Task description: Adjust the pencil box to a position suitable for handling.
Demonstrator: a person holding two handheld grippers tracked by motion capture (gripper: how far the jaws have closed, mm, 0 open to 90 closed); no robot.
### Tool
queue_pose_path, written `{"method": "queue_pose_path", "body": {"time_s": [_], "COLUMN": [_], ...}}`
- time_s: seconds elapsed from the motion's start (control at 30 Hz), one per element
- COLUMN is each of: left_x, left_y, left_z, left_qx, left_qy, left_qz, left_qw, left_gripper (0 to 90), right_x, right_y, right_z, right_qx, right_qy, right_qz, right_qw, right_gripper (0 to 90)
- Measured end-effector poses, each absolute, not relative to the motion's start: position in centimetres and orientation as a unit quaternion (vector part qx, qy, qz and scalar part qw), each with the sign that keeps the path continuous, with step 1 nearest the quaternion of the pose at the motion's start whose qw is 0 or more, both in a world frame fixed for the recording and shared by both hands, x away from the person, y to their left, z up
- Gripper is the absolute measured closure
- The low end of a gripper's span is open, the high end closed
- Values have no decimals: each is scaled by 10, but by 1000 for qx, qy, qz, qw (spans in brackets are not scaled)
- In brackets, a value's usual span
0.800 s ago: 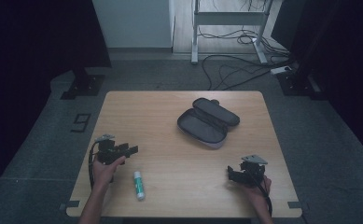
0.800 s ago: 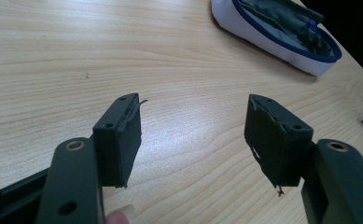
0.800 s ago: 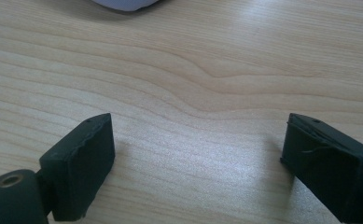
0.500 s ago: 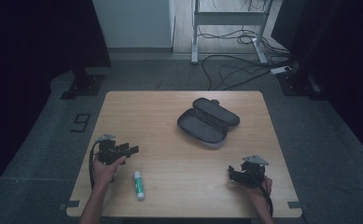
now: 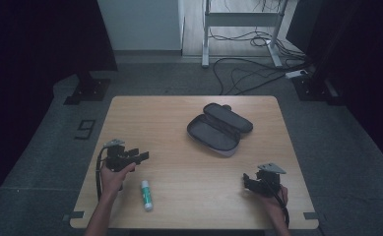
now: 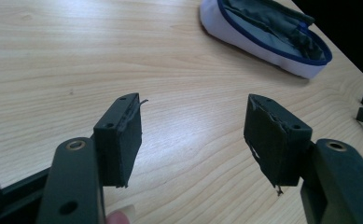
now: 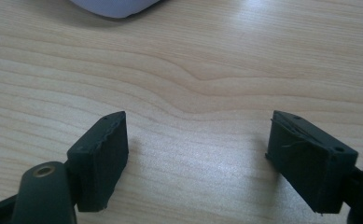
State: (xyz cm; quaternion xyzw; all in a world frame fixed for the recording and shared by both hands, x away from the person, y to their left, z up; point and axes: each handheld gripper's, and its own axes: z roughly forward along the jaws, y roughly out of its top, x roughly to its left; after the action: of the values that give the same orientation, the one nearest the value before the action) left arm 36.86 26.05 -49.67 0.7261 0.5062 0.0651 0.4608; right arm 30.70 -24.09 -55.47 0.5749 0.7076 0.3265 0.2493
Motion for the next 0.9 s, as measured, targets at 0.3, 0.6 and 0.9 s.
{"method": "queue_pose_path", "body": {"time_s": [0.3, 0.6, 0.9], "left_x": [375, 385, 399], "left_y": [247, 225, 207], "left_z": [-488, -477, -465], "left_qx": [730, 735, 741], "left_qy": [496, 484, 480], "left_qz": [59, 58, 63], "left_qw": [466, 472, 465], "left_gripper": [373, 373, 377], "right_x": [310, 312, 318], "right_y": [-245, -244, -248], "right_z": [-550, -545, -538], "right_qx": [577, 572, 572], "right_qy": [701, 697, 689], "right_qz": [340, 355, 368], "right_qw": [244, 247, 251], "right_gripper": [239, 256, 273]}}
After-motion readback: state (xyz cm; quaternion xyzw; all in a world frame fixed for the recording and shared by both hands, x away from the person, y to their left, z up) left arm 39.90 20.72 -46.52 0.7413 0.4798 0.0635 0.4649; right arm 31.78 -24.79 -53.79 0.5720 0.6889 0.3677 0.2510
